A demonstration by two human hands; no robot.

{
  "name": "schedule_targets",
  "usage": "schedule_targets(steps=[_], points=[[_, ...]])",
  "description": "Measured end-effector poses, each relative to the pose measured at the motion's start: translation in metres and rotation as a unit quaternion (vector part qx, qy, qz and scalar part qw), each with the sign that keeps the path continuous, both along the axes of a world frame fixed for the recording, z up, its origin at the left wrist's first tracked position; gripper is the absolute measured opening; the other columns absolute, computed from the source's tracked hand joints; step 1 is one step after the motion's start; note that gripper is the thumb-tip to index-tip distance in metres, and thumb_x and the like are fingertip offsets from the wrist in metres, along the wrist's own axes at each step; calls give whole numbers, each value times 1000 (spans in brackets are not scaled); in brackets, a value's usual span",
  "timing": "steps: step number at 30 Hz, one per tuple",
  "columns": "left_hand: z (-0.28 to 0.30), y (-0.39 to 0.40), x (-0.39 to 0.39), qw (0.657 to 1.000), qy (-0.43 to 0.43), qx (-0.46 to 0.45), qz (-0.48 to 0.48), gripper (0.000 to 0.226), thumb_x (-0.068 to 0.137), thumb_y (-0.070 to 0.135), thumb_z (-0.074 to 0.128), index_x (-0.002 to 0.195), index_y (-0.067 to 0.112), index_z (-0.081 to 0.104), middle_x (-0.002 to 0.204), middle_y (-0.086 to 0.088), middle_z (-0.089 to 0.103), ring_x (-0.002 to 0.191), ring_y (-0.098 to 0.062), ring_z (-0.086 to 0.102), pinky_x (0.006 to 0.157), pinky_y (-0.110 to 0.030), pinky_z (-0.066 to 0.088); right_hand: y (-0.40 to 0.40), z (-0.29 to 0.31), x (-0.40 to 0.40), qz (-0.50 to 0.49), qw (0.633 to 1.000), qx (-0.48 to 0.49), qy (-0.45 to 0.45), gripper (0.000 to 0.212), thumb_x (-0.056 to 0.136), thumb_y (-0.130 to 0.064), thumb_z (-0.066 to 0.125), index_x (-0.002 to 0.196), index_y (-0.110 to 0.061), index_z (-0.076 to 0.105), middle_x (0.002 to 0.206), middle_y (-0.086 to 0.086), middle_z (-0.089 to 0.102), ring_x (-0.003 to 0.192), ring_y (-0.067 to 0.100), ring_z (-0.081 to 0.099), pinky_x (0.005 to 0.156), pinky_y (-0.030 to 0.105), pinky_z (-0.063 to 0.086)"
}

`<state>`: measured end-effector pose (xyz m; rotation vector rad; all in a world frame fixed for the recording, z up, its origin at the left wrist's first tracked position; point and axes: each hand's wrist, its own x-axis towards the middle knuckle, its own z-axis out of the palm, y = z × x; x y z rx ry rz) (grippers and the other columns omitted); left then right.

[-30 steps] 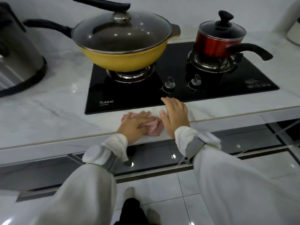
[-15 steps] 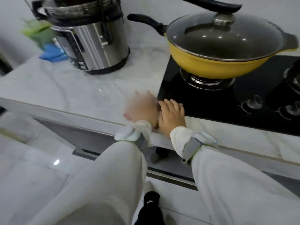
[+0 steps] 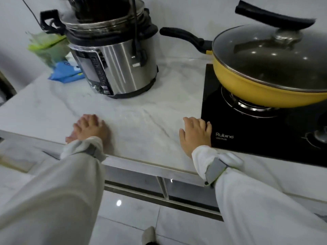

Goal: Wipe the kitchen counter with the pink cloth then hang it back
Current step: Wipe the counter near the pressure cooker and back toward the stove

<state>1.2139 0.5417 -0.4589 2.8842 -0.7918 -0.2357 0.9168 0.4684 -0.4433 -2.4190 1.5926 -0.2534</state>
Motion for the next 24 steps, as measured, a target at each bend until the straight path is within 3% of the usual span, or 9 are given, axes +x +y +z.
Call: schedule_targets(steps=[2,5,9,12,15,16,18,20,24], points=[[-7,-9,28,998,-3,27,48,58,92,45,23,143,18,32,156,-15,19,143,-39,10,116,-56,1,-7,-1,12,-16,1000,7,9,48,95,-35,35,140,-18,31,146,5,36,134,29,27,116,50,11],[-6,-51,-15,1000,10,11,22,59,94,46,23,147,20,28,159,-13,13,146,-35,4,115,-57,-3,-9,-3,17,-29,999,26,34,58,93,-45,34,143,-17,26,151,9,28,138,30,21,118,50,7],[9,-107,-140,984,24,-11,-174,58,94,50,25,148,33,19,161,0,6,148,-27,4,111,-63,1,-12,-4,19,-19,999,31,33,75,78,-53,23,143,-18,26,153,10,23,141,29,17,118,50,2],[14,-136,-190,927,51,-2,-372,52,99,43,21,149,38,15,162,4,1,149,-24,-1,114,-60,-1,-18,-2,17,-52,997,46,-31,89,68,-58,25,141,-8,27,151,12,28,141,28,20,119,44,5],[13,-167,-181,871,55,11,-489,48,101,40,21,148,43,15,162,8,1,149,-22,0,117,-56,-1,-22,-2,13,-57,996,56,-45,77,77,-52,37,139,-6,30,150,11,29,142,27,19,120,41,5],[10,-175,-168,875,51,16,-480,49,101,40,22,149,43,12,162,8,0,149,-22,0,117,-56,0,-21,-3,11,-41,997,54,-23,72,79,-49,39,139,-10,30,150,10,27,142,27,17,120,43,3],[2,-182,-137,919,40,-4,-393,53,99,42,23,149,40,9,162,7,0,149,-22,1,115,-58,1,-21,-5,13,-24,999,47,-4,66,84,-46,43,140,-15,29,152,8,25,143,26,14,120,45,1],[-3,-175,-115,955,21,-31,-293,53,97,41,24,149,37,14,161,4,7,148,-23,7,113,-59,5,-20,-6,15,-29,999,42,-3,70,79,-49,35,141,-16,30,152,9,26,143,26,15,119,46,1],[-6,-135,-90,978,-6,-53,-201,54,97,44,24,150,34,17,160,2,15,146,-21,13,113,-58,5,-19,-4,16,-26,998,46,24,67,84,-49,38,142,-16,28,153,8,24,143,26,13,119,48,-1]])
